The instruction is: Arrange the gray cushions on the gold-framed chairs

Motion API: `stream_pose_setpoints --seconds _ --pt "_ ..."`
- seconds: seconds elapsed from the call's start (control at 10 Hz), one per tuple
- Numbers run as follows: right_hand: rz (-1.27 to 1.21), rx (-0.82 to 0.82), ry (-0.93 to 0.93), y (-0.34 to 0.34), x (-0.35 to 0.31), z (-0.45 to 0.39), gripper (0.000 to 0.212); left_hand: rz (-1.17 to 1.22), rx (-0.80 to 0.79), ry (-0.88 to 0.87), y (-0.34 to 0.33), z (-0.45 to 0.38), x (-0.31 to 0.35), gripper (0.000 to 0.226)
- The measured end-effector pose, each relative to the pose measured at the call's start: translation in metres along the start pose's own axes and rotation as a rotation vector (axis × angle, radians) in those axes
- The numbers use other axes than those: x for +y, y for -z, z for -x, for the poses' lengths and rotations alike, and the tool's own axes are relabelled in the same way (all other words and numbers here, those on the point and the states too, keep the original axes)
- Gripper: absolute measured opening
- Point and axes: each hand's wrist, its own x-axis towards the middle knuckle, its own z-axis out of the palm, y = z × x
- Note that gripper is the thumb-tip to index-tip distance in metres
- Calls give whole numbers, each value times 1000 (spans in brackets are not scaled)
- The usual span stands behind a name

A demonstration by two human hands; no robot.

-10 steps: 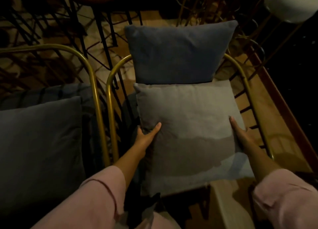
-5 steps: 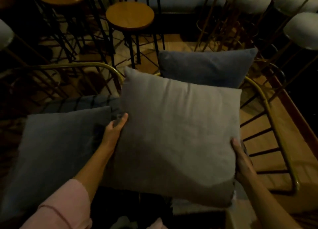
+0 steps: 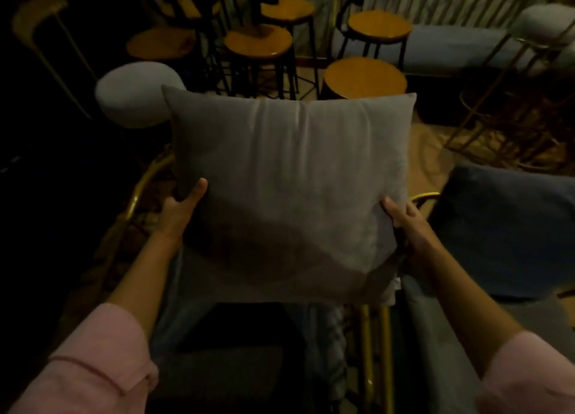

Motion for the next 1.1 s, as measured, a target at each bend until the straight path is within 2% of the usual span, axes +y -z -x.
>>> stream_pose_setpoints --seconds 0.1,0.2,0.3,0.4,0.5,0.6,0.7,0.8,0.9,1.0,1.1 --pt "49 -22 40 -70 -17 -55 104 -24 -17 -24 27 -64 24 100" --pt "82 -18 -3 -111 -21 -91 96 -18 8 -54 38 -110 28 115" --pt "75 2 -31 -147 -13 -124 90 41 -33 -2 50 -177 10 116" --pt "54 6 -78 -161 -2 -141 100 55 -32 41 42 -199 6 102" --pt "8 42 -148 -172 19 -161 100 36 -48 146 26 -217 -23 65" --pt "24 130 -217 -181 37 -173 99 -3 -180 293 28 -239 -75 108" --pt "25 136 -228 -183 47 -180 93 -76 -172 317 26 -254 -93 100" --pt "1 156 -233 -191 41 -176 89 -159 -148 310 12 -256 -83 64" --pt "-9 162 -249 -191 38 -167 87 -263 -63 255 8 -260 -90 90" --pt "65 177 -270 -184 32 -140 84 -425 -21 228 -1 -237 -89 69" --pt "174 258 -290 -164 27 -110 81 -416 -155 269 -19 -210 -117 77"
